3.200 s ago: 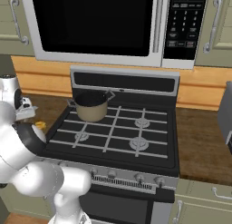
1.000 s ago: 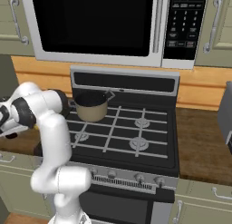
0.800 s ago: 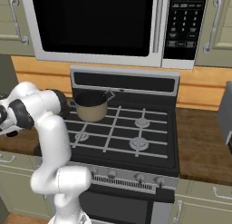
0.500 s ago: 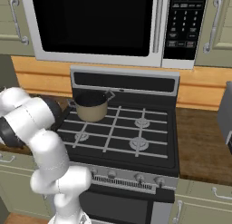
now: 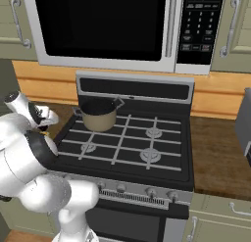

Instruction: Put the squash and avocado in the pot. Retrieve the spatula and lightly stir the vegetables in the pot.

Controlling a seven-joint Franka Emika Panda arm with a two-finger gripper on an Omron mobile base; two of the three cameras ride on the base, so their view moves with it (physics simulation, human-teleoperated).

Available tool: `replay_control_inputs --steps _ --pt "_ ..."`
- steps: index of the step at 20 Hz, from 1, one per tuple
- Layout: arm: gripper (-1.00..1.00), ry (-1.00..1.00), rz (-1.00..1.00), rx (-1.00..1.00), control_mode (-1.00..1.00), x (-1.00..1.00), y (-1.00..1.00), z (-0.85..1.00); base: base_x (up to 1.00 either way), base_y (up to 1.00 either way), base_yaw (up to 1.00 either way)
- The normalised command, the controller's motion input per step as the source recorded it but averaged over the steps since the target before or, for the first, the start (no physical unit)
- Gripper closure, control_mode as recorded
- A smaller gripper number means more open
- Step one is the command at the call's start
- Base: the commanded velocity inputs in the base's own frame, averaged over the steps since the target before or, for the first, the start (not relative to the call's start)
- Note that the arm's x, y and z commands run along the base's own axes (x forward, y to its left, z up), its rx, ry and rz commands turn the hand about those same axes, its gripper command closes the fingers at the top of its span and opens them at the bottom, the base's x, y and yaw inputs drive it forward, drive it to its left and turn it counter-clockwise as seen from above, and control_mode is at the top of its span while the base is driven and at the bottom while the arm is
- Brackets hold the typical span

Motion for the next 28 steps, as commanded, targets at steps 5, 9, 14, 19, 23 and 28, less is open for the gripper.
replay_control_inputs --steps 5,9,14,19,23,28 --pt "1.00 -0.21 -0.33 0.02 -1.00 0.46 -0.96 0.61 0.00 0.00 0.00" --pt "1.00 -0.21 -0.28 0.11 -1.00 0.54 -1.00 0.61 0.00 0.00 0.00" --pt "1.00 -0.07 -0.16 0.21 -1.00 0.61 -0.84 0.35 0.00 0.00 0.00" --pt "1.00 0.00 -0.01 0.10 -1.00 0.97 -0.20 -0.12 0.00 0.00 0.00" --pt "1.00 -0.02 0.00 0.04 -1.00 0.88 0.05 -0.24 0.00 0.00 0.00" --pt "1.00 0.00 0.00 0.00 -1.00 0.53 0.13 -0.56 0.00 0.00 0.00"
